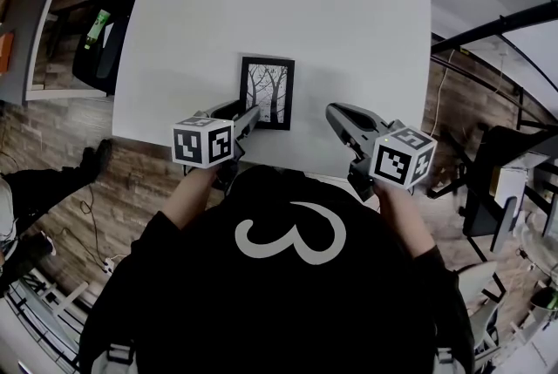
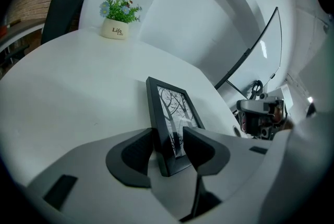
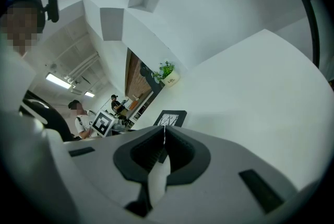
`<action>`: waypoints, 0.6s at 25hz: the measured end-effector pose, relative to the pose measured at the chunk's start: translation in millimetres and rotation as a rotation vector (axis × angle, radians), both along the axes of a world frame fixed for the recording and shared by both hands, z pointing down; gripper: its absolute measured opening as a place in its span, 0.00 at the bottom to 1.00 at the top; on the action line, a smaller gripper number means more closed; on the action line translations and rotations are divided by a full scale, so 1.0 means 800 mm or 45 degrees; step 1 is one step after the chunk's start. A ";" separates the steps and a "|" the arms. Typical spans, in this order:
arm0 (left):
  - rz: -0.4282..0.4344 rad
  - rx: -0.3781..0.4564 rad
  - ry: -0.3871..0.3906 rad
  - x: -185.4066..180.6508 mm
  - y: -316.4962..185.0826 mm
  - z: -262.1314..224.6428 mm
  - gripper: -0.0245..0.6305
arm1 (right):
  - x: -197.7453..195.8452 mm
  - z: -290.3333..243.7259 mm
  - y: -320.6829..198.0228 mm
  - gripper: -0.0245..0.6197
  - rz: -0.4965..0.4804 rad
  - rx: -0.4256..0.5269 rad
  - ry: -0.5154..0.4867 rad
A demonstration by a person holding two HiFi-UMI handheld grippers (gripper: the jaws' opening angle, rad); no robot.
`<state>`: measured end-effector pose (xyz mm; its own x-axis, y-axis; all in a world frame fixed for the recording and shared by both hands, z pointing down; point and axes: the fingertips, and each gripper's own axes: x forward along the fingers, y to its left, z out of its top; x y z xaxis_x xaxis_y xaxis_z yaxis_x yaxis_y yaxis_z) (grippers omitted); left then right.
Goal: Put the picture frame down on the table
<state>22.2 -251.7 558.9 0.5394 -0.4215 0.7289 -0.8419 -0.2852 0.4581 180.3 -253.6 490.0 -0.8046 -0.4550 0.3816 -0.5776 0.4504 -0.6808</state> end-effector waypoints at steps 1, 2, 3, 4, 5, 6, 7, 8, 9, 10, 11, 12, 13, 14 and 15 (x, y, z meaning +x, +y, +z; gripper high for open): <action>-0.002 -0.002 -0.003 -0.001 0.001 0.001 0.30 | 0.000 0.000 0.000 0.08 -0.001 -0.001 0.000; -0.005 -0.003 -0.005 -0.001 0.001 0.002 0.30 | 0.000 0.001 0.001 0.08 -0.002 -0.001 0.000; -0.005 0.000 -0.010 -0.002 0.001 0.002 0.30 | -0.001 0.001 0.001 0.08 -0.003 -0.001 0.000; -0.003 0.004 -0.018 -0.003 0.001 0.002 0.30 | -0.001 0.002 0.001 0.08 -0.005 -0.001 0.000; -0.002 0.006 -0.025 -0.003 0.001 0.002 0.31 | -0.002 0.002 0.001 0.08 -0.007 -0.001 0.000; -0.002 0.007 -0.029 -0.004 0.002 0.002 0.32 | -0.004 0.002 0.001 0.08 -0.009 -0.001 0.000; -0.004 0.006 -0.029 -0.005 0.003 0.002 0.32 | -0.005 0.002 0.000 0.08 -0.012 -0.002 0.000; -0.006 0.003 -0.025 -0.007 0.003 0.003 0.32 | -0.006 0.001 -0.001 0.08 -0.015 -0.002 -0.001; -0.009 0.001 -0.020 -0.008 0.003 0.003 0.32 | -0.008 0.001 -0.003 0.08 -0.017 -0.001 -0.001; -0.013 0.001 -0.016 -0.010 0.003 0.002 0.32 | -0.009 0.000 -0.004 0.08 -0.018 0.001 -0.002; -0.018 0.003 -0.015 -0.012 0.002 0.002 0.33 | -0.011 -0.001 -0.004 0.08 -0.020 0.003 -0.003; -0.023 0.008 -0.014 -0.014 0.002 0.000 0.33 | -0.012 -0.002 -0.003 0.08 -0.022 0.006 -0.003; -0.030 0.014 -0.010 -0.016 0.002 -0.002 0.33 | -0.014 -0.004 -0.002 0.08 -0.023 0.011 -0.003; -0.037 0.021 -0.006 -0.017 0.002 -0.005 0.33 | -0.015 -0.005 0.000 0.08 -0.024 0.016 -0.002; -0.044 0.031 -0.003 -0.019 0.003 -0.007 0.33 | -0.016 -0.007 0.001 0.08 -0.024 0.022 -0.001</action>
<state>7.3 -249.4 553.0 0.5226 -0.4571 0.7197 -0.8525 -0.2671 0.4494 167.7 -252.7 484.5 -0.8136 -0.4462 0.3728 -0.5680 0.4732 -0.6733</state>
